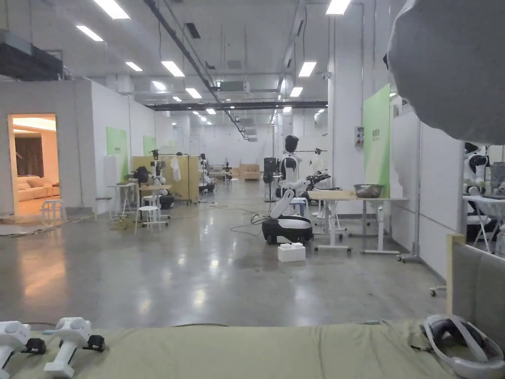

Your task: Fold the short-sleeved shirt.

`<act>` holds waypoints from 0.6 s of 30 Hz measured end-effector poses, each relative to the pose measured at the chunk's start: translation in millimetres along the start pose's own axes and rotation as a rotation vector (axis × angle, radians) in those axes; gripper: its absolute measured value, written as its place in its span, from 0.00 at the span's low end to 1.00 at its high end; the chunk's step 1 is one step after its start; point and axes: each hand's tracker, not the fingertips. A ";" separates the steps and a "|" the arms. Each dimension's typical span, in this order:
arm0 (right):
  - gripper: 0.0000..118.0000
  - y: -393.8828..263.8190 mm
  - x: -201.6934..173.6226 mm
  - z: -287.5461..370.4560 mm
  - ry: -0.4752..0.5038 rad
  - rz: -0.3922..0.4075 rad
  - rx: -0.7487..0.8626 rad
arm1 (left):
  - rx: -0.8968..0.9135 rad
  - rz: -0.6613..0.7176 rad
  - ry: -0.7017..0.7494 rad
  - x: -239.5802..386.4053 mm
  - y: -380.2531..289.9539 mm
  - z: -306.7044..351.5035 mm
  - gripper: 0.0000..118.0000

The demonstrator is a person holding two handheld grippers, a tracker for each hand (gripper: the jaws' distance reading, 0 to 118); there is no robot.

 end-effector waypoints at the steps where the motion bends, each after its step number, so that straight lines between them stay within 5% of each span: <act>1: 0.02 -2.0 0.0 -0.6 0.001 0.000 -0.002 | 0.004 -0.005 -0.004 2.1 -1.3 -0.5 0.01; 18: 0.03 -3.2 -3.3 -10.6 -0.005 0.045 -0.015 | -0.034 -0.005 -0.033 8.3 3.7 -5.3 0.01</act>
